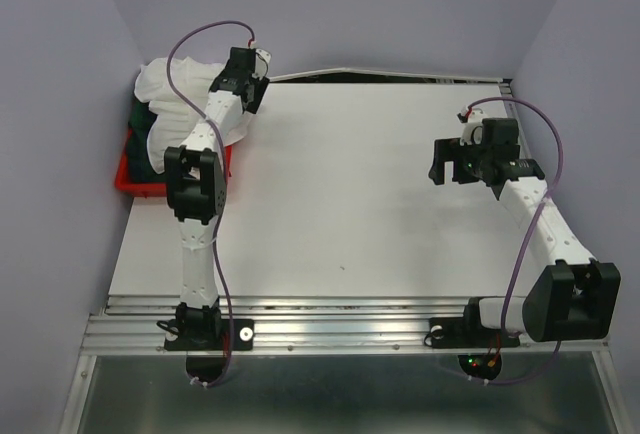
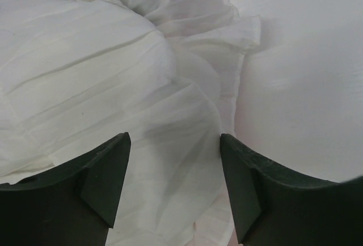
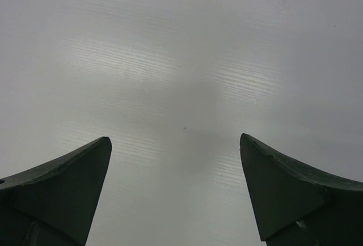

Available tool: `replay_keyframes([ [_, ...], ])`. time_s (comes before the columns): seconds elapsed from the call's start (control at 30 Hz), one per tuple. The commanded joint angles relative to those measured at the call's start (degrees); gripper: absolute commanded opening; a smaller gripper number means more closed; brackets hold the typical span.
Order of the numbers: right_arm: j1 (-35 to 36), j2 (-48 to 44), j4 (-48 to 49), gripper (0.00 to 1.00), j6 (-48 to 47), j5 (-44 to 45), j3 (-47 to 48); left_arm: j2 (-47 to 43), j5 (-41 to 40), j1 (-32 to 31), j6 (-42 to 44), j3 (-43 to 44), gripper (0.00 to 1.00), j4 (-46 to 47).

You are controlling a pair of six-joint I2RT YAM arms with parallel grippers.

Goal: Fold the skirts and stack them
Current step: Grab the skirt from the pile, then move the skirt to the center of the board

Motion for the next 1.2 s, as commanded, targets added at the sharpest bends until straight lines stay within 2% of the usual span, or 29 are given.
replay_keyframes([
  [0.0,-0.49,-0.21,1.24,1.00,-0.49,-0.02,2.74,0.19,-3.11,-0.15,-0.33,4.14,0.65,2.93],
  [0.03,-0.49,-0.13,1.33,1.00,-0.49,-0.01,2.83,0.28,-3.55,-0.06,-0.24,4.84,0.56,3.02],
  [0.13,-0.49,-0.04,1.24,1.00,-0.49,0.16,3.01,0.63,-3.91,-0.06,0.37,5.81,0.48,2.76],
  [0.2,-0.49,-0.04,1.24,1.00,-0.49,0.25,3.18,0.89,-4.17,-0.06,0.46,7.21,0.33,2.06],
  [0.23,-0.49,-0.04,1.24,1.00,-0.49,0.25,3.27,0.98,-4.09,-0.06,0.38,8.44,0.16,1.62],
  [0.27,-0.49,-0.13,1.24,1.00,-0.40,0.34,3.36,0.89,-3.82,-0.06,0.20,9.23,0.03,1.10],
  [0.3,-0.49,-0.21,1.24,1.00,-0.40,0.42,3.45,0.55,-3.56,-0.06,-0.32,10.02,0.00,0.05],
  [0.43,-0.49,-0.83,1.24,1.00,-0.23,0.60,3.45,-4.89,5.65,-0.41,-2.44,11.97,0.00,-2.16],
  [0.47,-0.49,-0.83,1.24,1.00,-0.05,0.51,3.54,-6.47,10.20,-0.85,-2.09,11.62,0.00,-2.25],
  [0.67,-0.49,-1.01,1.15,1.00,0.83,0.77,4.32,-19.82,13.75,-10.68,3.62,9.07,0.00,-3.48],
  [0.83,-0.49,-1.35,0.62,1.00,1.44,0.60,5.64,-25.64,17.35,-18.33,3.72,9.85,0.00,-5.06],
  [0.93,-0.49,-1.71,0.54,1.00,1.62,0.60,6.43,-28.45,23.06,-19.57,1.70,11.34,0.00,-6.20],
  [0.97,-0.49,-1.80,0.45,1.00,1.62,0.43,6.87,-29.77,28.90,-19.66,1.17,11.44,0.00,-6.73],
  [1.03,-0.49,-1.97,0.45,1.00,1.62,0.77,7.31,-31.27,33.95,-19.75,-0.94,10.74,0.00,-6.64],
  [1.07,-0.49,-2.06,0.36,1.00,1.62,1.04,7.49,-32.06,40.50,-19.75,-1.12,9.17,0.00,-6.64],
  [1.17,-1.02,-2.32,0.45,1.00,1.53,1.65,7.75,-34.70,46.78,-19.84,-3.14,3.73,0.00,-5.59],
])
